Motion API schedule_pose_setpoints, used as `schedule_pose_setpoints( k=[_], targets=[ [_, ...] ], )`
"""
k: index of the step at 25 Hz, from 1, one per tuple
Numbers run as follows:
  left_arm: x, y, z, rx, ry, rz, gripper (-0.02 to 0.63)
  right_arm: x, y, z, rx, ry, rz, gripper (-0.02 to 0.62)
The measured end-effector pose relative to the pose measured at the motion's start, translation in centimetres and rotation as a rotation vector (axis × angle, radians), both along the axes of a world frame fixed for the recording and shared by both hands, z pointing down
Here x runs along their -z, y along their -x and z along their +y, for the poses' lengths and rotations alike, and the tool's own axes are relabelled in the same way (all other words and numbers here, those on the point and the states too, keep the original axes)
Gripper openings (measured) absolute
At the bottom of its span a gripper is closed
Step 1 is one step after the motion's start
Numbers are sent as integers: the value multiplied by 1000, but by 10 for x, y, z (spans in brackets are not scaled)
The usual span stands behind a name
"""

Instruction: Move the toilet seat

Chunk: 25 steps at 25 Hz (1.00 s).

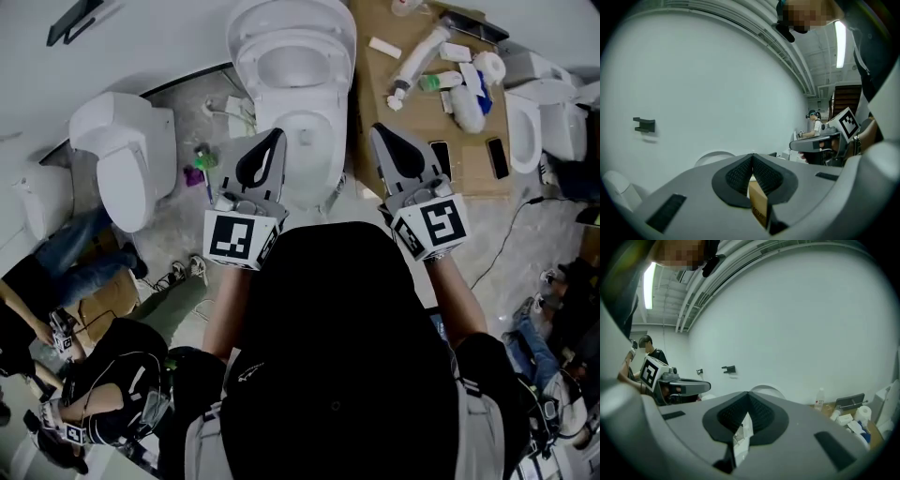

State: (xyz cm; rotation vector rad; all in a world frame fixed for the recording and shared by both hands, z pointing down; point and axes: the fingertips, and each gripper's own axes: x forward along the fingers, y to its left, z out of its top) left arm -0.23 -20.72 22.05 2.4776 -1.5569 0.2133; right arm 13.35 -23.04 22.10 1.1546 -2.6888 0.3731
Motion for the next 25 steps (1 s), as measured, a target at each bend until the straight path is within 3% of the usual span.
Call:
schedule_pose_setpoints(
  k=[7,12,17,25],
  targets=[
    [13,2,22,-97,-33,25,9,26,23,28,-52,-111,-43,14],
    [19,40,42,-137,-63,34,9,19,54,57,-123,-83,-31,14],
    [4,92,73,-118,-23,89,9,16,100,90,-136,-77,-11,14],
    [-9,115,123,-170,-37,85,9,19,121,127,-207,-72,-8,12]
  ],
)
